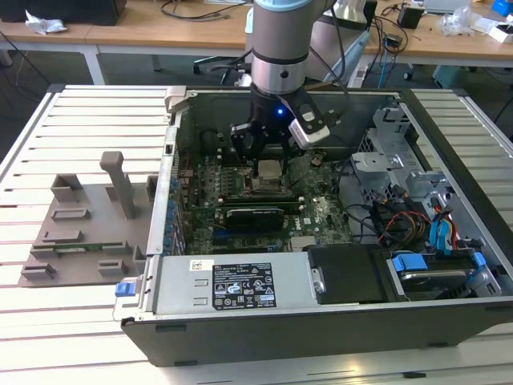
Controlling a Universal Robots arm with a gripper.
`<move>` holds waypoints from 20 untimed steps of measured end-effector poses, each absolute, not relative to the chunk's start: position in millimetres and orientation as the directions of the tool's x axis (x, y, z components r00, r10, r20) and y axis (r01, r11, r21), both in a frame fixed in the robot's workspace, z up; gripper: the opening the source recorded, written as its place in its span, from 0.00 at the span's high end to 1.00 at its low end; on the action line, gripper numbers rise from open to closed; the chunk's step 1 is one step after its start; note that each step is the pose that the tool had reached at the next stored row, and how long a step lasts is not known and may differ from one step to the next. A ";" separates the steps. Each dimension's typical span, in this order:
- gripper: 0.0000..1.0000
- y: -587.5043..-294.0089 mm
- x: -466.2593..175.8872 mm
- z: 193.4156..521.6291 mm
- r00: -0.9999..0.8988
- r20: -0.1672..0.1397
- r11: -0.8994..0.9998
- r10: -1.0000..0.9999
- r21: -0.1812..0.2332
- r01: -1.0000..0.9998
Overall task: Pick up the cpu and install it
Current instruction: 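Pick up the cpu and move it towards the insertion slot, then place the cpu into insertion slot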
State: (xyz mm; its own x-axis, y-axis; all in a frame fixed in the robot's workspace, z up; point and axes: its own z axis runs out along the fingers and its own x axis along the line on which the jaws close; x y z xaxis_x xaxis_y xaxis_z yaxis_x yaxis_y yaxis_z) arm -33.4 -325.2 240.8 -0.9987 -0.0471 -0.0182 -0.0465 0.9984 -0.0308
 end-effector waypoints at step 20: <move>0.45 -324.0 -33.4 240.7 -0.997 -0.018 0.996 0.080 -0.035 0.081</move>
State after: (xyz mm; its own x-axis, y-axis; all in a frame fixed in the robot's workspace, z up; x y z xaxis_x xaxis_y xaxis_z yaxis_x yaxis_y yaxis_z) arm -33.4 -324.0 240.7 -0.9966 0.0799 -0.0182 0.0805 0.9961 -0.0351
